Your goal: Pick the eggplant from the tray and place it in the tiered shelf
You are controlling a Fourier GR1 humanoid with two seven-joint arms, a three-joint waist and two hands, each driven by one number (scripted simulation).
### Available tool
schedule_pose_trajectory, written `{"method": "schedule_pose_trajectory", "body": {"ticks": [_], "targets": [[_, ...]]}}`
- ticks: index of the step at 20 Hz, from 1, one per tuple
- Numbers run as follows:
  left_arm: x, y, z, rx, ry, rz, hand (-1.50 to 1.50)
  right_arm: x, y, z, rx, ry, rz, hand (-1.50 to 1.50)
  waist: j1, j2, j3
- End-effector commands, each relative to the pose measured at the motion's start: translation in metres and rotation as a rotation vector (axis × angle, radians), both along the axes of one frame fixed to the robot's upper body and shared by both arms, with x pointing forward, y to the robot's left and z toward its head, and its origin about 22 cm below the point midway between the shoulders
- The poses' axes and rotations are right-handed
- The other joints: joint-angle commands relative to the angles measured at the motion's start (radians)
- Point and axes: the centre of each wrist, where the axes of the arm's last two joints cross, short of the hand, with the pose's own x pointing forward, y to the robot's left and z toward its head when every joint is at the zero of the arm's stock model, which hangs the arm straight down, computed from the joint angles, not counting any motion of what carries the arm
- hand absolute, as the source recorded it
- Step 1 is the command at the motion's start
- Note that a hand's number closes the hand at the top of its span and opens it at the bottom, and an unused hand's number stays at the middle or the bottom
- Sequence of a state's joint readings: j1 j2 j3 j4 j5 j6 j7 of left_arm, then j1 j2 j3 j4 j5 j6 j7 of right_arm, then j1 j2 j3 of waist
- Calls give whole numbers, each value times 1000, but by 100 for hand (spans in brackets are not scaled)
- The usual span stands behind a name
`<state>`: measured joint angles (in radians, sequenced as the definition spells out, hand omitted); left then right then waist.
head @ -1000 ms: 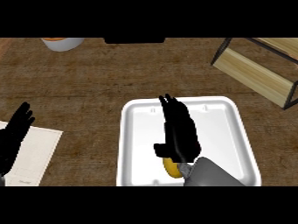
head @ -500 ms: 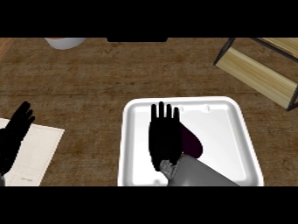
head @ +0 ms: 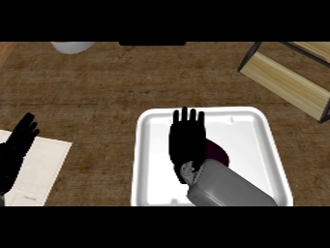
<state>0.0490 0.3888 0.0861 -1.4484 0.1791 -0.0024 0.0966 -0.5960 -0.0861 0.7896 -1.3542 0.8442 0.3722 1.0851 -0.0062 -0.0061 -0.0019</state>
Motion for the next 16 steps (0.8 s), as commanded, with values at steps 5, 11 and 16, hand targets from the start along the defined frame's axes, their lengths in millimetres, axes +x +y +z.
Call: {"method": "schedule_pose_trajectory", "body": {"ticks": [5, 11, 16], "targets": [[8, -9, 4, 4, -1, 14, 0, 10, -8, 4, -206, 62, -128, -150, 0, 2, 1], [20, -4, 3, 12, -7, 0, 0, 7, -14, -25, -207, 66, -138, -150, 4, 6, 2], [19, -11, -15, 4, -21, 2, 0, 23, -25, -24, -176, 52, -121, -150, 7, 7, 2]]}}
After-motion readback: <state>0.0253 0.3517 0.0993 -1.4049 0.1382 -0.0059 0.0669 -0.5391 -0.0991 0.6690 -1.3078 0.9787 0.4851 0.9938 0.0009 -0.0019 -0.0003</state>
